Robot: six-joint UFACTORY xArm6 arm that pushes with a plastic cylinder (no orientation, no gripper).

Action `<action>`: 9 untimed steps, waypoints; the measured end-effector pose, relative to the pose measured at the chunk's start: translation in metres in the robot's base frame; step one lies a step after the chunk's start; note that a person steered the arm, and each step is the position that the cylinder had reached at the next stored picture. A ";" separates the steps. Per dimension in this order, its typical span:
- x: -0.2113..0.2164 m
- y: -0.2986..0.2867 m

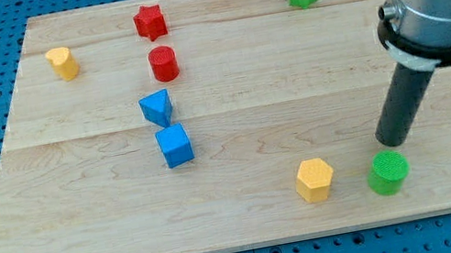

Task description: Move the green star to the left of the hexagon

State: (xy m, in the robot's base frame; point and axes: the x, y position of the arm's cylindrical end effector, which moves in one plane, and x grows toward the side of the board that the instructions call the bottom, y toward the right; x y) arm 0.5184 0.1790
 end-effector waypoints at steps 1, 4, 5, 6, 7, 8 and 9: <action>-0.043 0.044; -0.315 0.062; -0.319 0.019; -0.281 -0.019; -0.281 -0.033; -0.281 -0.027; -0.279 -0.027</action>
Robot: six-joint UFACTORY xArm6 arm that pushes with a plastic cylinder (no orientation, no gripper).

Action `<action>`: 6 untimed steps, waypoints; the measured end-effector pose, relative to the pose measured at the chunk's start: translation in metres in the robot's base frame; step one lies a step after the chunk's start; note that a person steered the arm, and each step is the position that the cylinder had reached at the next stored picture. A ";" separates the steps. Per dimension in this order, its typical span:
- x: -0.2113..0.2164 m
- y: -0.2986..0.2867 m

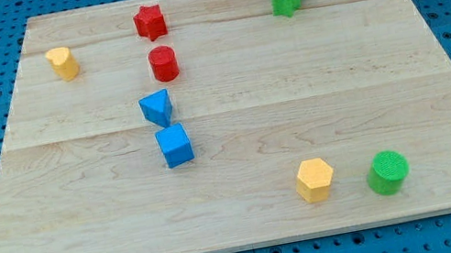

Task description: Move the green star to the left of the hexagon

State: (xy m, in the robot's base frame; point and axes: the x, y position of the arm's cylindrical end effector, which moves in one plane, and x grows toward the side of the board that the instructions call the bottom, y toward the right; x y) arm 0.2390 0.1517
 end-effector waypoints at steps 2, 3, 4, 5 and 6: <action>0.048 -0.002; 0.036 -0.002; 0.001 -0.001; -0.012 -0.014; -0.009 -0.049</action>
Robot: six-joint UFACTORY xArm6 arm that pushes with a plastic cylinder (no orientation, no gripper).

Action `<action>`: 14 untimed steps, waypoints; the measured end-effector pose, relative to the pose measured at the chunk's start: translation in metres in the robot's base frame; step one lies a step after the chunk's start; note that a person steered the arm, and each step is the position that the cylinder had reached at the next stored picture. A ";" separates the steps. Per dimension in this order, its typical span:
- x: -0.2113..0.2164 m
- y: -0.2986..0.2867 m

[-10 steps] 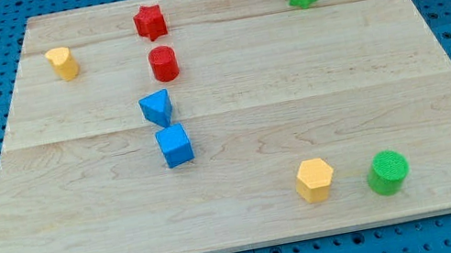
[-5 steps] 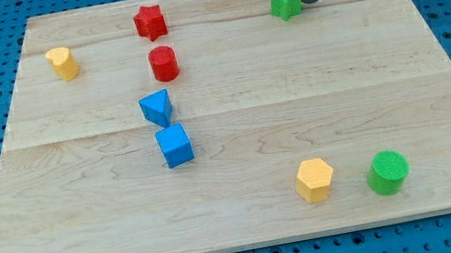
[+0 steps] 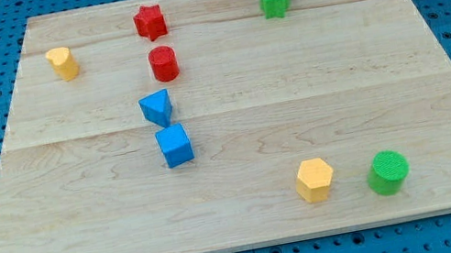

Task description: Move the green star to the left of the hexagon

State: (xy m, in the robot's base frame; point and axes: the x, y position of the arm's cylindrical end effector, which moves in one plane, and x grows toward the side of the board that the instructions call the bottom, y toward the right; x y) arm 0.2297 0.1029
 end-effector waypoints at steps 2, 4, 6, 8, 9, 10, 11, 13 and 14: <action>0.061 -0.042; 0.117 -0.012; 0.202 0.017; 0.246 0.006; 0.234 -0.001; 0.225 -0.025; 0.225 -0.060; 0.277 -0.062; 0.247 -0.046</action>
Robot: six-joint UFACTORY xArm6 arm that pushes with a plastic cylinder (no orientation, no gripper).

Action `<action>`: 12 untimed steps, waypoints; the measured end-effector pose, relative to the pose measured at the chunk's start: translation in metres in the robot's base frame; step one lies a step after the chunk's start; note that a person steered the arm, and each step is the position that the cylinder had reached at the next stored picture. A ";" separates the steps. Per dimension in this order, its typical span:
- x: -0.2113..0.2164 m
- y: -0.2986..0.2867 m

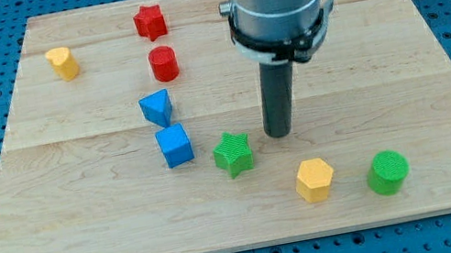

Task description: Move the green star to the left of the hexagon

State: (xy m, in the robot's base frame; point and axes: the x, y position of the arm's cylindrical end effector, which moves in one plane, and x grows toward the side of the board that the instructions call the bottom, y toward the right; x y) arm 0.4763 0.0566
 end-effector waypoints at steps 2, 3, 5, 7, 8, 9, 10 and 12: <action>0.036 -0.069; 0.014 -0.050; 0.021 -0.044; 0.041 -0.058; 0.054 -0.056; 0.057 -0.062; 0.043 -0.099; 0.030 -0.257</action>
